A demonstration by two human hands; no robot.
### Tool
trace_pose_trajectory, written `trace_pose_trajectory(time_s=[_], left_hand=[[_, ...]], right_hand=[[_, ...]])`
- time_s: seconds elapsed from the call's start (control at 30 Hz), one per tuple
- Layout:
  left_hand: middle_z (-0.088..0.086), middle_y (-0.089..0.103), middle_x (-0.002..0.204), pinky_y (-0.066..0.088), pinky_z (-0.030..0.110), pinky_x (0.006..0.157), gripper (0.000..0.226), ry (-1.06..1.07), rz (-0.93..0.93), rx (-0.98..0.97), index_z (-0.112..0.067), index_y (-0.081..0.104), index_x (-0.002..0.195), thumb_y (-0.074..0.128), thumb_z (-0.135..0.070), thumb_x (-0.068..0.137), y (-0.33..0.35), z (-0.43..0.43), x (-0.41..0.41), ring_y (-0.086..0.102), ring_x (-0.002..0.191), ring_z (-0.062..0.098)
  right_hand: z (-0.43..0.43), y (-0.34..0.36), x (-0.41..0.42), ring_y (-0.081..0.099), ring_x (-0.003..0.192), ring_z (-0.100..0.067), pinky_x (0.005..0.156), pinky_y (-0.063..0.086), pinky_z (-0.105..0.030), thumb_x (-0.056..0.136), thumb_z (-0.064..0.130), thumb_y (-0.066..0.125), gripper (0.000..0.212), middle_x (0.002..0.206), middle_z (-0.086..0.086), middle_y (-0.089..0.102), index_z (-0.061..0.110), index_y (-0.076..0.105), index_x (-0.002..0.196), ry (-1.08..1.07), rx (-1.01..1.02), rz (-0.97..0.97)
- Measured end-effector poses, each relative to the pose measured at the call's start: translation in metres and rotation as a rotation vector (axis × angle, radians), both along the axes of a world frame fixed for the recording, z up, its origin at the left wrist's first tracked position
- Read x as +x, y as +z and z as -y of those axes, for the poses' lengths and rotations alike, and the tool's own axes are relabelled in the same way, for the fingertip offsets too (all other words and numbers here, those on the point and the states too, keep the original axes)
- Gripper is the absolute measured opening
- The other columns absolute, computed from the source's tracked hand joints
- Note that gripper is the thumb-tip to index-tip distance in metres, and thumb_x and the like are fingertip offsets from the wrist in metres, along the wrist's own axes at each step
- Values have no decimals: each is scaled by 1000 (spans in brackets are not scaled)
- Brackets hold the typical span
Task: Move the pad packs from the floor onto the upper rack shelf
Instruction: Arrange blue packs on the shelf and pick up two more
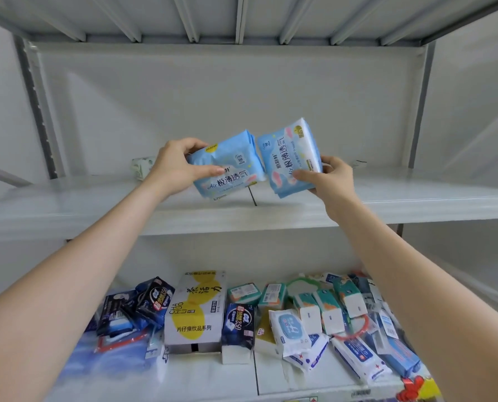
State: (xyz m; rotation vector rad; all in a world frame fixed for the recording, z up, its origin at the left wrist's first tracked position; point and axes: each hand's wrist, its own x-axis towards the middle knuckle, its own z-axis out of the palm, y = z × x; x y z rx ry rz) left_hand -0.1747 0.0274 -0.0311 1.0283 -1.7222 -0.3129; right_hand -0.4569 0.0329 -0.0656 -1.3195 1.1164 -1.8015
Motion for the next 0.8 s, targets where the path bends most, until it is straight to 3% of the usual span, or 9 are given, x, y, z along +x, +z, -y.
trace_pose_trajectory(time_s=[0.1,0.2,0.4,0.5,0.63,0.8], left_hand=[[-7,72,102,55,34,88,40,18,7,5,-24,70,99,90,-23,64,-11,-39,-6,67,94,14],[-6,68,117,54,23,85,45,-2,-35,30,-19,70,104,89,-20,64,-31,-81,-15,66,95,4],[-8,71,97,54,24,82,37,-4,-35,155,-28,67,94,88,-20,64,-100,-151,-51,65,89,10],[-6,70,97,55,28,82,39,-1,-13,257,-23,67,96,89,-20,64,-141,-170,-64,64,90,13],[-4,71,99,56,40,86,41,-3,27,379,-22,69,97,91,-22,62,-199,-190,-77,66,94,15],[-5,70,98,56,43,83,43,-13,127,513,-20,68,97,91,-28,61,-282,-215,-91,66,93,16]], right_hand=[[-30,-12,-13,70,93,-24,88,56,-44,64,3,83,52,103,-8,70,12,58,109,20,5,13],[-62,-30,-30,70,93,-22,87,57,-42,67,2,81,54,103,-6,70,10,57,114,55,16,11],[-133,-85,-73,70,93,-23,85,57,-43,66,-1,81,51,105,-7,71,15,59,109,58,110,-61],[-167,-120,-89,71,91,-22,75,60,-39,64,-1,82,54,105,-5,70,15,58,110,28,183,-113],[-208,-177,-100,69,83,-16,53,53,-20,66,-5,80,54,103,-3,68,12,57,112,6,266,-154],[-241,-265,-109,68,90,-19,70,59,-34,63,-3,82,52,102,-3,67,17,58,105,-45,411,-248]])
